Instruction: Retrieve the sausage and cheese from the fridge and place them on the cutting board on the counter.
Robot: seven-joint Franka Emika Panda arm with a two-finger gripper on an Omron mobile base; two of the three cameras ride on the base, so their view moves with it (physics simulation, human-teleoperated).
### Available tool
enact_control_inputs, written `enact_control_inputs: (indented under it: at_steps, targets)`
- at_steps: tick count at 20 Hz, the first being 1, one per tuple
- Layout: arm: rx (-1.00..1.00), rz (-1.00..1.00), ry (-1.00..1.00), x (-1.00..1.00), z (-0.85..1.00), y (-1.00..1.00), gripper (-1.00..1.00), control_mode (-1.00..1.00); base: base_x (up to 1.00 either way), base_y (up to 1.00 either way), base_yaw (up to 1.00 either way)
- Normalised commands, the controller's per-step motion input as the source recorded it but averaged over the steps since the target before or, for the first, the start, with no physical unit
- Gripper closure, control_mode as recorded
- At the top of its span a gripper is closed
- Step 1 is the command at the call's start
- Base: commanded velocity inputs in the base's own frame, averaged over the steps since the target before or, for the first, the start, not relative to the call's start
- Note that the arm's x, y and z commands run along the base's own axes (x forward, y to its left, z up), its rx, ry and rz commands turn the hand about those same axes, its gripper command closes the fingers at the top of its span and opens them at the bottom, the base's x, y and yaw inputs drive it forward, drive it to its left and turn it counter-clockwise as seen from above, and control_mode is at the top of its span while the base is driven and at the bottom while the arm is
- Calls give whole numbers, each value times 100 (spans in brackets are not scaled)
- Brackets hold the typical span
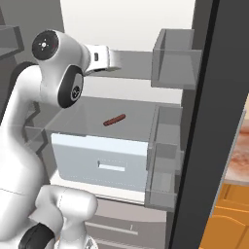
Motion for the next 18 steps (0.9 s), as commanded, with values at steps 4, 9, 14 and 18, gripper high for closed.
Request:
enact_control_inputs:
  at_steps: [4,9,14,18]
  targets:
    - [2,-5,1,36,10,0,-100,-100,0,0,0]
    - [12,-1,9,29,-3,11,-100,-100,0,0,0]
    - [13,0,13,22,-5,19,-100,-100,0,0,0]
    - [2,0,1,51,-5,18,-100,-100,0,0,0]
